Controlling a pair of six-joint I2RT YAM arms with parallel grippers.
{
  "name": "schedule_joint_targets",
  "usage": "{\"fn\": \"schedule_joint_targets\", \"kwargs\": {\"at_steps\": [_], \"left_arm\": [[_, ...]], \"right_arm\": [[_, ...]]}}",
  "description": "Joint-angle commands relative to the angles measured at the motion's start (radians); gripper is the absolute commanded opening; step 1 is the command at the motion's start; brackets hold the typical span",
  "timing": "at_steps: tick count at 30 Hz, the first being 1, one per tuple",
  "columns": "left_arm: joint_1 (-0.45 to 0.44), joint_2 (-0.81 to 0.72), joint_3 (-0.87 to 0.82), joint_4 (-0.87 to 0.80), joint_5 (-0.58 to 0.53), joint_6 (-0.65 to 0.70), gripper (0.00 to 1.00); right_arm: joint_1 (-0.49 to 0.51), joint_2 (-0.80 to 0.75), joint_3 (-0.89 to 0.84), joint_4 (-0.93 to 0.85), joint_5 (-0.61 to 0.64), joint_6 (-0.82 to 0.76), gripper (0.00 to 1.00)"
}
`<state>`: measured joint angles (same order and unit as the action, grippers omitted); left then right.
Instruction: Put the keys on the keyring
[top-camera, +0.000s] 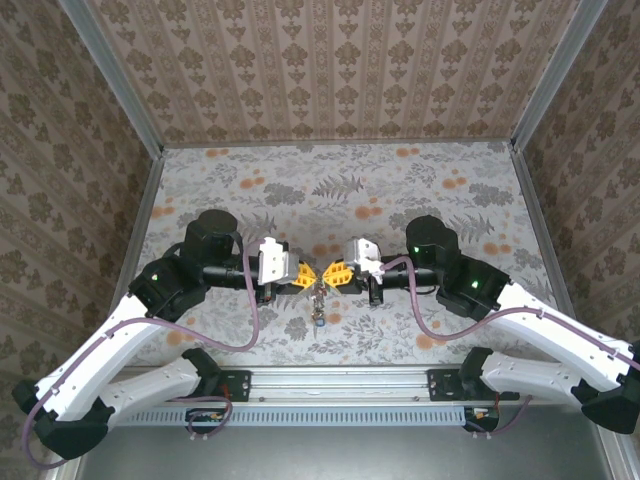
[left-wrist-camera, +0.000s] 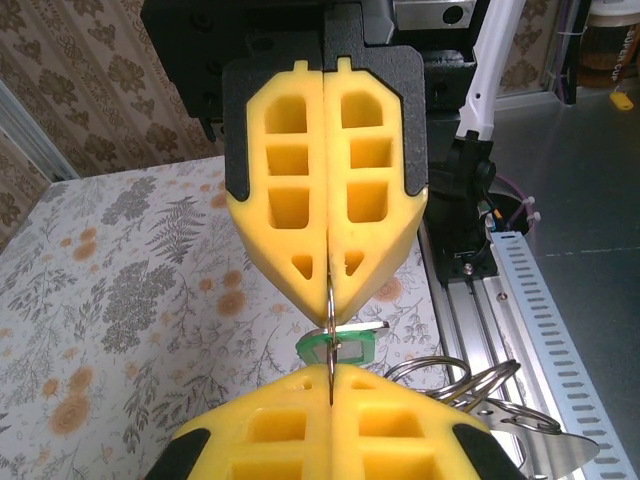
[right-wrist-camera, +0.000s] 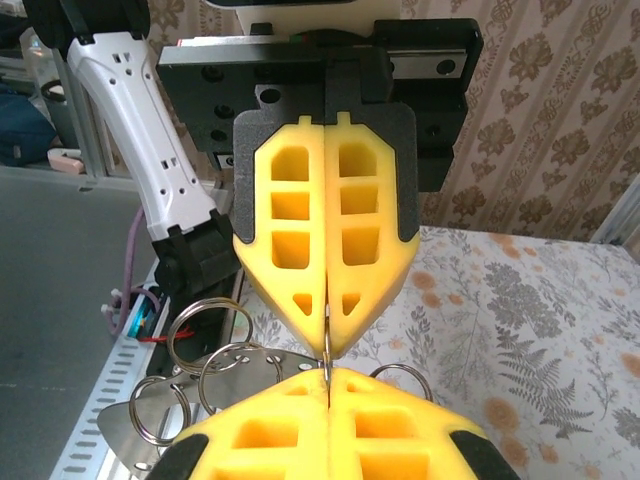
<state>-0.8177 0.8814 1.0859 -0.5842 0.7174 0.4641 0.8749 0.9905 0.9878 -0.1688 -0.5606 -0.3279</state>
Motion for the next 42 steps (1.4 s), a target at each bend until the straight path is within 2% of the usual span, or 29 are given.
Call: {"fn": "schedule_joint_targets", "kwargs": {"at_steps": [1, 24, 42], "left_arm": [[-0.006, -0.005, 0.011, 0.046, 0.036, -0.004, 0.0], [-0.005, 0.014, 0.019, 0.04, 0.036, -0.008, 0.0], [0.002, 0.019, 0.023, 0.046, 0.048, -0.018, 0.0]], "right_arm": [[0.013, 0.011, 0.033, -0.056, 0.033, -0.045, 0.0], [0.053, 0.04, 0.074, -0.074, 0.037, -0.088, 0.0], [0.13, 0.044, 0.079, -0.129, 0.202, -0.173, 0.0]]}}
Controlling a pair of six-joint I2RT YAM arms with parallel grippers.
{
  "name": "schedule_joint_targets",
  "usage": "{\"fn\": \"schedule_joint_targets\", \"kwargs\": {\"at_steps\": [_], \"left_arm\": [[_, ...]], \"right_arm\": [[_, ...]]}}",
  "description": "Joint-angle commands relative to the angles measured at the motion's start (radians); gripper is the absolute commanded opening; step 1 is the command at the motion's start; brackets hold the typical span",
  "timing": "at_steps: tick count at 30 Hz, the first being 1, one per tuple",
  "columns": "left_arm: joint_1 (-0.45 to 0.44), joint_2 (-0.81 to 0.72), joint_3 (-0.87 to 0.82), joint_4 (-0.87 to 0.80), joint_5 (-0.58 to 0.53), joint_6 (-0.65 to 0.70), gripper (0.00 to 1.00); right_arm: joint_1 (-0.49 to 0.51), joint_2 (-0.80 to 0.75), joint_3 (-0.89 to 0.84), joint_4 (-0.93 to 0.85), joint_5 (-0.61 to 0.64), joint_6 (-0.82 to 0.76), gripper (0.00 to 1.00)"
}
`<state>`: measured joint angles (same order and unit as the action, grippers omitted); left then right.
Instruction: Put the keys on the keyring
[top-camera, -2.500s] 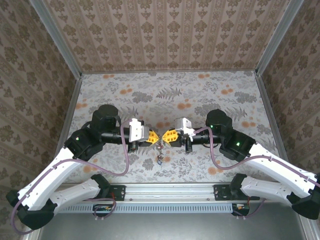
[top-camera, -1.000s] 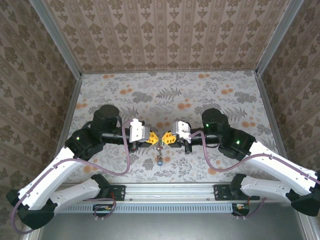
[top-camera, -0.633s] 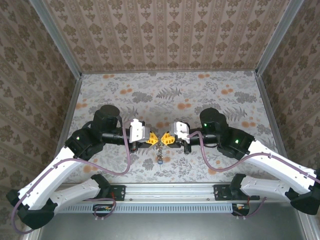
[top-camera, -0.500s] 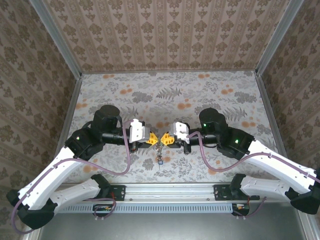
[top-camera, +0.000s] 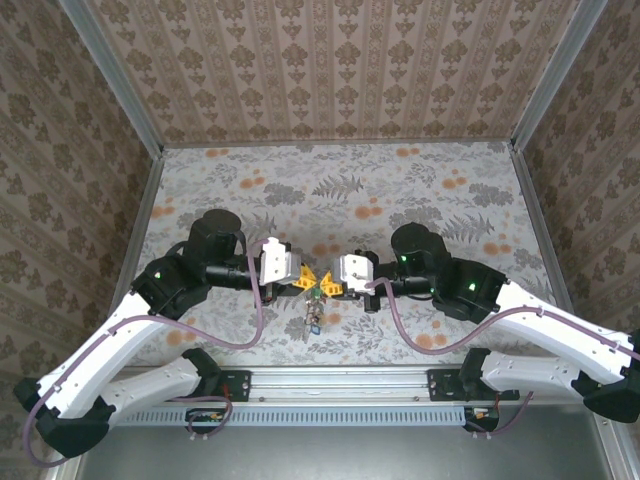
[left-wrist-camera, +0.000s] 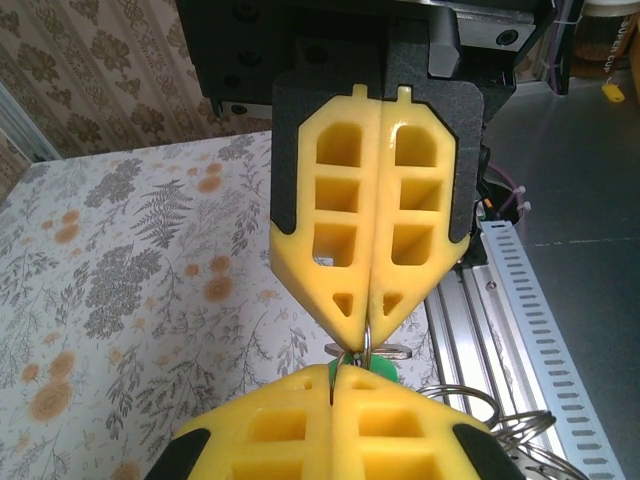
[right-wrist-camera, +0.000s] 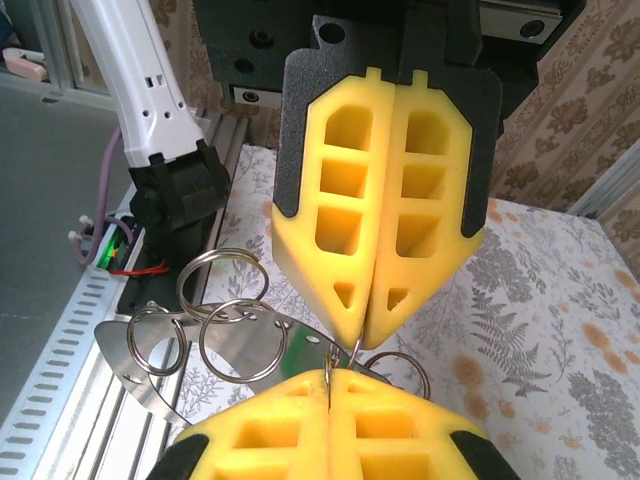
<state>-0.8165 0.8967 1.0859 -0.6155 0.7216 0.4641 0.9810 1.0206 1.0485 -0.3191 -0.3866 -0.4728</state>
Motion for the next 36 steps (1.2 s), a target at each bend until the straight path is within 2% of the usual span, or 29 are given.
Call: {"fn": "schedule_joint_targets", "kwargs": {"at_steps": [1, 5, 11, 21, 29, 36], "left_arm": [[0.004, 0.002, 0.023, 0.078, 0.045, -0.018, 0.0], [0.014, -0.009, 0.019, 0.092, 0.048, -0.026, 0.0], [0.027, -0.012, 0.017, 0.106, 0.068, -0.036, 0.0], [0.036, -0.013, 0.016, 0.124, 0.082, -0.049, 0.0], [0.04, -0.022, 0.01, 0.136, 0.101, -0.053, 0.0], [0.036, -0.052, -0.009, 0.171, 0.113, -0.07, 0.0]], "right_arm": [[0.024, 0.013, 0.015, 0.024, 0.038, -0.029, 0.0], [0.026, 0.007, -0.006, 0.039, 0.087, -0.033, 0.0], [0.027, -0.025, -0.044, 0.084, 0.132, -0.032, 0.12], [0.027, -0.047, -0.067, 0.104, 0.148, -0.024, 0.2], [0.024, -0.123, -0.11, 0.142, 0.162, 0.061, 0.28], [-0.002, -0.136, -0.112, 0.235, 0.083, 0.138, 0.32]]}}
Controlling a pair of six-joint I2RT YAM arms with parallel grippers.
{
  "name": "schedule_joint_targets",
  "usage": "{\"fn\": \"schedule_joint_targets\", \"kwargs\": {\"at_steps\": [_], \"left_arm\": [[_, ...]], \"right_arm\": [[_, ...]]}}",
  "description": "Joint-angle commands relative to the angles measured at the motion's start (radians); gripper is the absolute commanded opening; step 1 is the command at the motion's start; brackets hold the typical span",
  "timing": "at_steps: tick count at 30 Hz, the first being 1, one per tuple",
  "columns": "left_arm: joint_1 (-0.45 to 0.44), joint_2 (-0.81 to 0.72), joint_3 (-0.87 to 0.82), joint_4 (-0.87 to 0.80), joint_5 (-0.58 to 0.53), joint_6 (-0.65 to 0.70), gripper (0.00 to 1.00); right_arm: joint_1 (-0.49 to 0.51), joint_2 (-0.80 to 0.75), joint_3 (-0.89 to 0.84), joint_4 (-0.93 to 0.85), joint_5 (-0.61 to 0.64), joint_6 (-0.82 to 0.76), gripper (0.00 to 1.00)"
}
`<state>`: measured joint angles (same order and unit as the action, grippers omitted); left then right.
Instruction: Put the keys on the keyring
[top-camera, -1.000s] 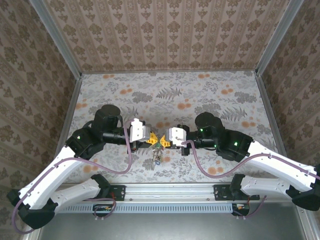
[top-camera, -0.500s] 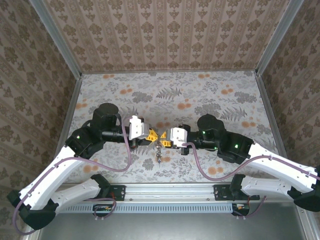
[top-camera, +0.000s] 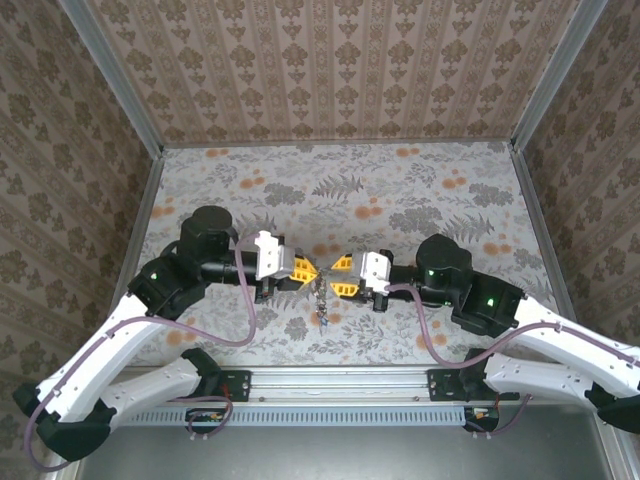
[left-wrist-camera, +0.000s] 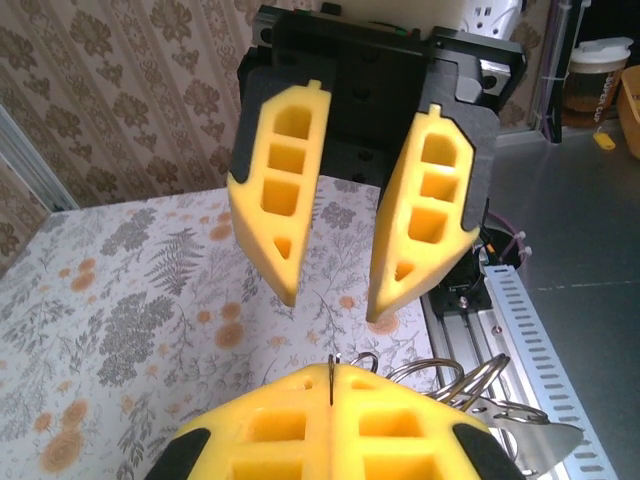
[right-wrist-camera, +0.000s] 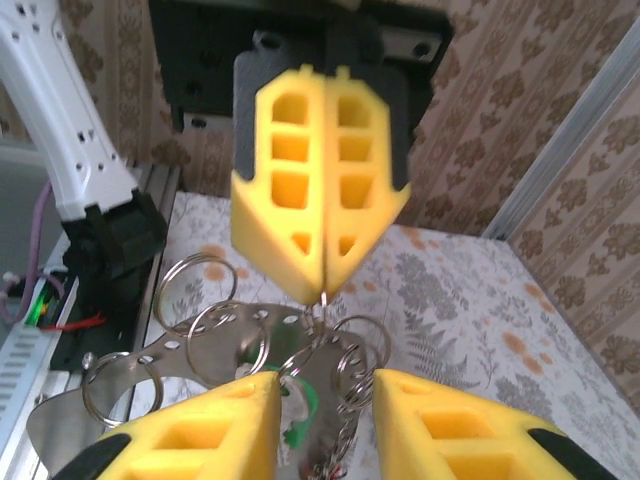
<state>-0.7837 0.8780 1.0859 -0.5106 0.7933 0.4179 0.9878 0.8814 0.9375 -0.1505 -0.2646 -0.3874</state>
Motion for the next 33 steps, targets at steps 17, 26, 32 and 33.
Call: {"fn": "schedule_joint_targets", "kwargs": {"at_steps": [17, 26, 32, 33], "left_arm": [[-0.012, -0.054, -0.044, 0.12, 0.053, -0.043, 0.0], [-0.026, -0.039, -0.031, 0.07, -0.035, -0.052, 0.0], [-0.119, -0.008, 0.044, -0.143, -0.406, 0.034, 0.32], [-0.129, -0.003, 0.05, -0.159, -0.46, 0.043, 0.35]], "right_arm": [[-0.012, 0.096, 0.034, 0.126, -0.117, 0.07, 0.1], [-0.014, 0.102, 0.085, 0.011, -0.035, 0.015, 0.0], [-0.015, 0.192, 0.244, -0.247, 0.089, -0.07, 0.0], [-0.015, 0.211, 0.27, -0.284, 0.105, -0.075, 0.0]]}}
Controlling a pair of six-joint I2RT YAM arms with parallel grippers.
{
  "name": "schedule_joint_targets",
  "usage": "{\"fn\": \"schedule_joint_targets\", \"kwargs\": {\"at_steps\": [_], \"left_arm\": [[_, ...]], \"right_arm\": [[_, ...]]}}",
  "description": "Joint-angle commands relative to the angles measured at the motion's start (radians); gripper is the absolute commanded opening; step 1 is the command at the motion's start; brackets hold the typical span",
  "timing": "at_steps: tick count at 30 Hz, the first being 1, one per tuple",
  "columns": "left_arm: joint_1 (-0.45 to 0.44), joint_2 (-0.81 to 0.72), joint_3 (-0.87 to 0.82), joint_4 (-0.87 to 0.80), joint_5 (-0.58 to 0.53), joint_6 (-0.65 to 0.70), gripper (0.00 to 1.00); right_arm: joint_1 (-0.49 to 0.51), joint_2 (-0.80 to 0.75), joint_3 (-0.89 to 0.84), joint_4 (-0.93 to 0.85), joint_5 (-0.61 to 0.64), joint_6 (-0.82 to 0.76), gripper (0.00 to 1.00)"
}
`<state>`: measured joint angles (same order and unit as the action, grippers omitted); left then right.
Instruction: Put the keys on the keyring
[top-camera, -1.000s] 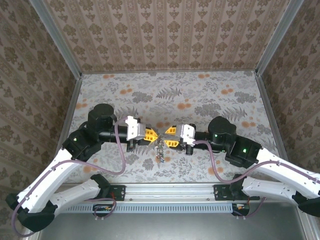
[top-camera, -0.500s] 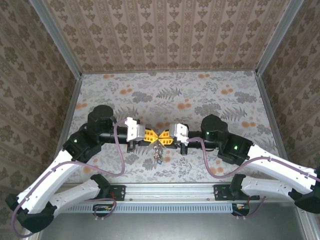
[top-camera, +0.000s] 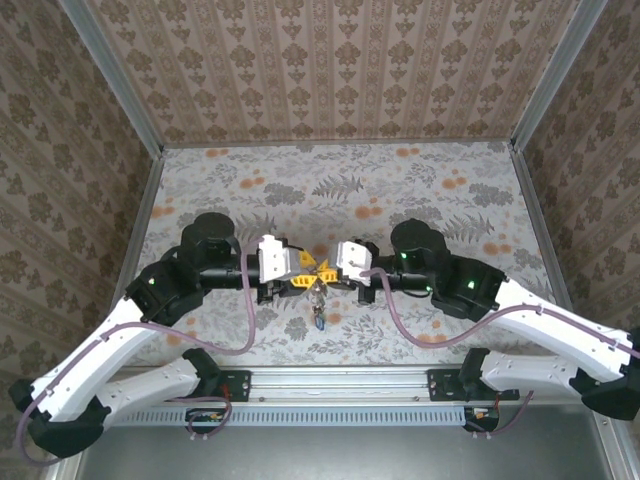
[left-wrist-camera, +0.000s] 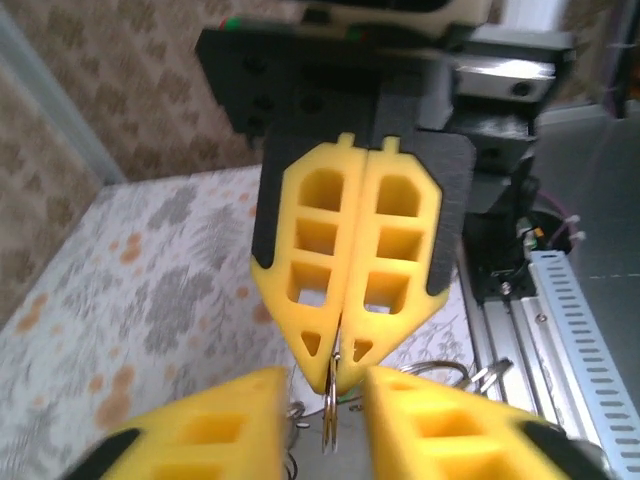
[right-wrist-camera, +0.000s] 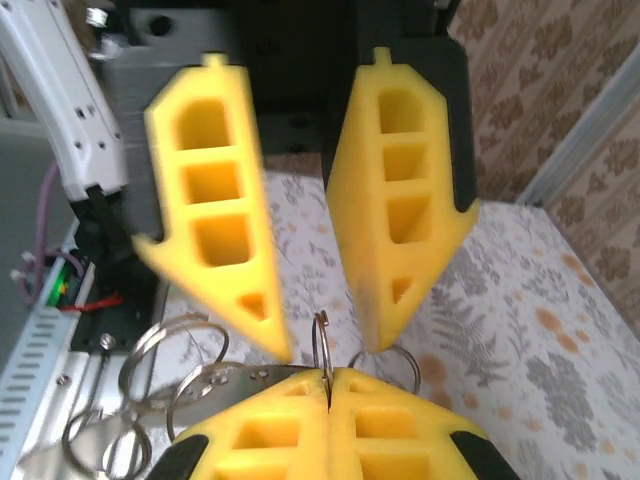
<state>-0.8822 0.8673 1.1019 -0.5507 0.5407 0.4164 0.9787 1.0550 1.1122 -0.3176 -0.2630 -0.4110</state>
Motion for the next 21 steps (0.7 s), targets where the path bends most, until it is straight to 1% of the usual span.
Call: {"fn": "schedule_joint_targets", "kwargs": {"at_steps": [1, 3, 6, 8, 11, 16, 21], "left_arm": [[-0.036, 0.009, 0.041, -0.13, -0.249, 0.052, 0.36], [-0.04, 0.018, 0.054, -0.142, -0.279, 0.062, 0.37], [-0.041, 0.034, 0.066, -0.141, -0.267, 0.068, 0.37], [-0.041, 0.042, 0.07, -0.141, -0.268, 0.071, 0.35], [-0.041, 0.043, 0.071, -0.136, -0.258, 0.07, 0.29], [-0.043, 0.037, 0.064, -0.119, -0.211, 0.07, 0.3], [-0.043, 0.027, 0.04, -0.074, -0.119, 0.072, 0.31]], "right_arm": [[-0.005, 0.065, 0.127, -0.168, 0.121, -0.06, 0.0], [-0.006, 0.097, 0.168, -0.236, 0.135, -0.064, 0.0], [-0.006, 0.111, 0.2, -0.292, 0.137, -0.062, 0.0], [-0.005, 0.112, 0.218, -0.316, 0.133, -0.064, 0.0], [-0.005, 0.12, 0.234, -0.341, 0.129, -0.073, 0.0], [-0.005, 0.128, 0.239, -0.347, 0.089, -0.078, 0.0], [-0.004, 0.132, 0.242, -0.337, 0.061, -0.071, 0.0]]}}
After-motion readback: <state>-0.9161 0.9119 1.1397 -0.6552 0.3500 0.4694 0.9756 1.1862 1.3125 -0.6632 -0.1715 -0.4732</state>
